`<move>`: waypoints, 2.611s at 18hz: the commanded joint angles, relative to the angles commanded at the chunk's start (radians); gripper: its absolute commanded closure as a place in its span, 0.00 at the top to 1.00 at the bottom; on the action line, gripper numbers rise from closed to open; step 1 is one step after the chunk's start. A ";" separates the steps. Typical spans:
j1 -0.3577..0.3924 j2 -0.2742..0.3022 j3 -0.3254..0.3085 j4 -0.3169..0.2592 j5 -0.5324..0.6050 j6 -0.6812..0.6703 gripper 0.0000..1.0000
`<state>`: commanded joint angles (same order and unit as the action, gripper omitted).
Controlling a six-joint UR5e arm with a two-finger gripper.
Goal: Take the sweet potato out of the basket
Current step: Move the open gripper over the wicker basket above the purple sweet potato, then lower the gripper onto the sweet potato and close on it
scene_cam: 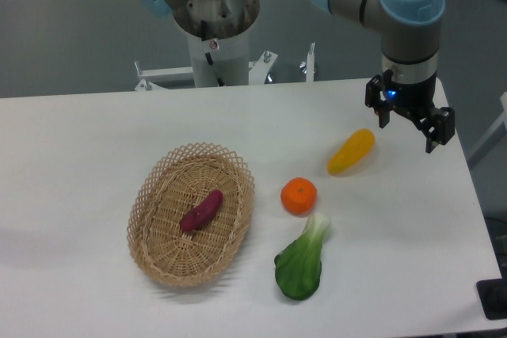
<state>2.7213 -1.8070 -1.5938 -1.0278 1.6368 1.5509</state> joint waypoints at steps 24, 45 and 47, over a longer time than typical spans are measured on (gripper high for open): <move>-0.374 -0.020 -0.170 0.061 -0.083 -0.653 1.00; -0.541 -0.207 -0.204 0.160 -0.078 -0.634 0.61; -0.541 -0.199 -0.204 0.160 -0.077 -0.632 0.36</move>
<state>2.1798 -2.0065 -1.7978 -0.8682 1.5601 0.9188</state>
